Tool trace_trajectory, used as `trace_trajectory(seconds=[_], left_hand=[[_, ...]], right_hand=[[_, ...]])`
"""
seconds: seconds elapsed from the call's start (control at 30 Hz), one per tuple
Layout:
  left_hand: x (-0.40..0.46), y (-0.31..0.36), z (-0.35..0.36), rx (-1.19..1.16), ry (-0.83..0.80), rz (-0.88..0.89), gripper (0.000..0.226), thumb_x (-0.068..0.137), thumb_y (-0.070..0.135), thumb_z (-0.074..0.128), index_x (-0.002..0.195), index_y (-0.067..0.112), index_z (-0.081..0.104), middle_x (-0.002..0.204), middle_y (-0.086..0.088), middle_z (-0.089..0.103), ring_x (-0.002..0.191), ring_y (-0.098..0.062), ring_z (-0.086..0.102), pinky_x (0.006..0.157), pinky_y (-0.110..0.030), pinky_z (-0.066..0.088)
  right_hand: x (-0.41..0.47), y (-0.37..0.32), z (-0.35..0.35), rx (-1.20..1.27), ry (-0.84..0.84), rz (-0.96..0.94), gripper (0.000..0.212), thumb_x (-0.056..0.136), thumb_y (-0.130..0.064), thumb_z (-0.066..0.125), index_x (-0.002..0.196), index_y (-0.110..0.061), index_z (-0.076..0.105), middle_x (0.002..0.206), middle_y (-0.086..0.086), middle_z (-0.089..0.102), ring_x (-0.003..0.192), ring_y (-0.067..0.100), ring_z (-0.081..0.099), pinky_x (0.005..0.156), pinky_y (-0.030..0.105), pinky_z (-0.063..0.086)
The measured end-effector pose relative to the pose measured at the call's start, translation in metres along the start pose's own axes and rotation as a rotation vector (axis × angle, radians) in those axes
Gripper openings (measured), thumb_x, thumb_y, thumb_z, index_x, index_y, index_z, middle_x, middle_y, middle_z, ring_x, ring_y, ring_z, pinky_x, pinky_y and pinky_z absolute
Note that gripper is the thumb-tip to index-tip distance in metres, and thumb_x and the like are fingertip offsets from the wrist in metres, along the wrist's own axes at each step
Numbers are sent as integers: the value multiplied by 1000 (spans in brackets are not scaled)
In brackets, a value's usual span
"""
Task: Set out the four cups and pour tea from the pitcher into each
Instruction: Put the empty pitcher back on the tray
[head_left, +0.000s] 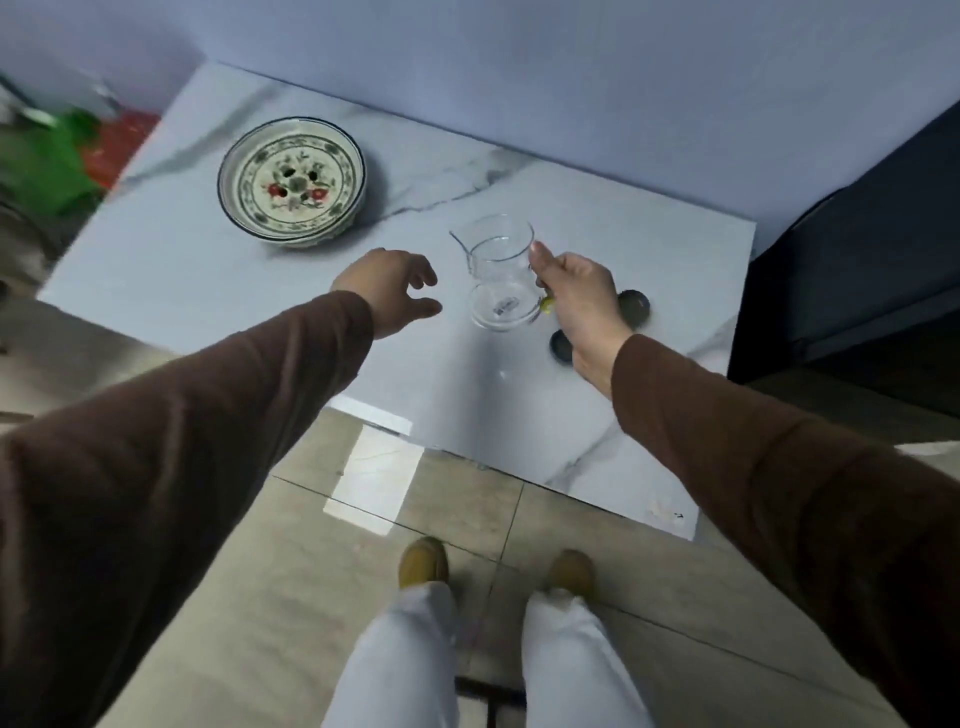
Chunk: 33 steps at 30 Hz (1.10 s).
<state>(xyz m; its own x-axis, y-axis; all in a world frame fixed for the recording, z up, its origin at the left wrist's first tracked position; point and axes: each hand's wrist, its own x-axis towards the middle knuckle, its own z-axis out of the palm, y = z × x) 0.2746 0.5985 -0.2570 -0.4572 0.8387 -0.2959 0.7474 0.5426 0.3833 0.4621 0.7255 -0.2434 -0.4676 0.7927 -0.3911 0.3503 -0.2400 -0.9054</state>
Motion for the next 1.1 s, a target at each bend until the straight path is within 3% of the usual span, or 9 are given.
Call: trace_trajectory(seconds=[0.17, 0.33, 0.47, 0.87, 1.1], left_hand=[[-46, -50, -65, -66, -5, -44, 36, 77, 40, 71, 109, 24, 65, 106, 2, 66, 95, -20, 59, 85, -36, 50], [-61, -114, -100, -99, -19, -57, 35, 77, 38, 71, 108, 23, 65, 106, 2, 66, 90, -18, 56, 83, -33, 49], [-55, -150, -115, -77, -49, -57, 34, 79, 40, 69, 109, 24, 65, 106, 3, 66, 95, -17, 55, 83, -31, 46], [27, -233, -157, -150, -93, -118, 29, 79, 38, 69, 103, 23, 66, 93, 6, 62, 96, -22, 58, 86, -38, 50], [86, -298, -175, -176, -164, -59, 28, 77, 36, 69, 101, 21, 69, 100, 1, 68, 95, -22, 60, 85, -35, 50]], right_hand=[[-45, -40, 62, -10, 13, 9, 40, 86, -50, 66, 64, -20, 51, 68, 5, 45, 60, 11, 36, 54, 25, 30], [-63, -58, 125, -58, 59, 20, 45, 83, -55, 64, 57, -22, 48, 56, -11, 50, 62, 13, 40, 62, 31, 33], [-59, -68, 161, -79, 51, 28, 45, 83, -57, 62, 65, -17, 48, 63, 0, 46, 63, 15, 37, 61, 31, 30], [20, -82, 247, -105, -99, 99, 39, 94, -47, 56, 75, -15, 46, 73, 6, 41, 67, 16, 35, 62, 31, 31], [73, -87, 324, -109, -56, 166, 35, 98, -41, 52, 72, -18, 47, 73, 2, 45, 65, 13, 37, 63, 29, 33]])
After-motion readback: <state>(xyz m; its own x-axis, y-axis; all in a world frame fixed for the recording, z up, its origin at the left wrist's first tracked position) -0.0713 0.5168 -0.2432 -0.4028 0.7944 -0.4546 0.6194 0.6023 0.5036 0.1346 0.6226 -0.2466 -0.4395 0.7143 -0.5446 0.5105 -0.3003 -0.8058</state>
